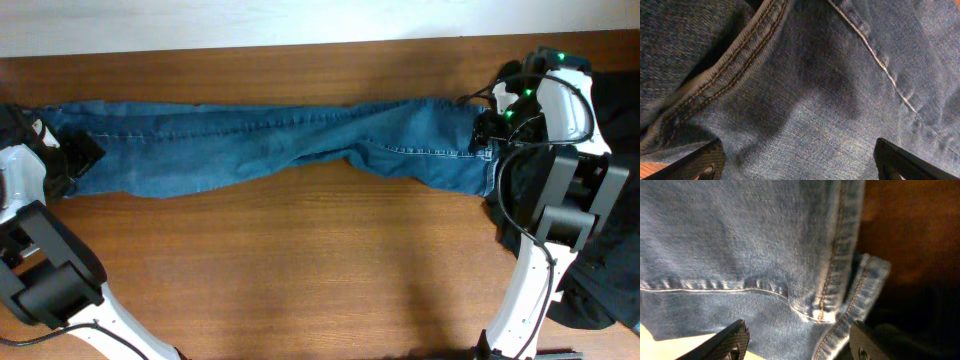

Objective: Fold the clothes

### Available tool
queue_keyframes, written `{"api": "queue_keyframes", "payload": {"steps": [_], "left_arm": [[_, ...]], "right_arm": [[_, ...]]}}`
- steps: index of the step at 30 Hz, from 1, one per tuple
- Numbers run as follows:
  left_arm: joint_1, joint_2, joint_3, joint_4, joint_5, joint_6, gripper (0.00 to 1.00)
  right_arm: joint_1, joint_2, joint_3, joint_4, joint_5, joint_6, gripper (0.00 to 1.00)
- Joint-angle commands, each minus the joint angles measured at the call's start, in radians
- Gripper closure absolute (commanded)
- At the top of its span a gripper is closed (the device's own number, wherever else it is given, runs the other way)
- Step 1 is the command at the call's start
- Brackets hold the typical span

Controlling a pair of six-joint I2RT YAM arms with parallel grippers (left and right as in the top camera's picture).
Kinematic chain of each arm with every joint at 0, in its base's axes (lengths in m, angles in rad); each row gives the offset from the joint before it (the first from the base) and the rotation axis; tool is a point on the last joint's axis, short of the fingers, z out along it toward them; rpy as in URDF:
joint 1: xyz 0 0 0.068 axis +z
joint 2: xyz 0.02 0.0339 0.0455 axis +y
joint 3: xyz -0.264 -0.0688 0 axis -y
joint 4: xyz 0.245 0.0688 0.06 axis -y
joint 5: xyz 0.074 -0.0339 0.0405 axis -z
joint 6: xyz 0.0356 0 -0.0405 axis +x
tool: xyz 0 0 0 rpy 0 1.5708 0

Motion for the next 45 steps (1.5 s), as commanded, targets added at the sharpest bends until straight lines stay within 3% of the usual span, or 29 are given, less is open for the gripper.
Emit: {"api": "queue_keyframes", "payload": {"steps": [1, 8, 13, 19, 26, 45], "left_arm": [[-0.004, -0.024, 0.013, -0.001, 0.018, 0.013, 0.05], [-0.004, -0.024, 0.013, -0.001, 0.018, 0.013, 0.05], [-0.004, -0.024, 0.013, -0.003, 0.018, 0.013, 0.05], [-0.004, -0.024, 0.013, -0.004, 0.018, 0.013, 0.05], [-0.004, -0.024, 0.013, -0.004, 0.018, 0.013, 0.05], [-0.004, -0.024, 0.013, 0.03, 0.006, 0.055, 0.07]], "right_arm": [[0.001, 0.003, -0.063, 0.045, -0.023, -0.006, 0.31], [0.002, 0.003, -0.103, 0.122, -0.023, -0.002, 0.43], [-0.001, -0.001, -0.089, 0.123, 0.001, 0.026, 0.76], [-0.001, -0.031, 0.017, 0.045, 0.109, 0.06, 0.9], [-0.013, -0.033, 0.239, -0.256, 0.296, 0.118, 0.91], [-0.05, -0.033, 0.354, -0.342, 0.216, 0.177, 0.9]]}}
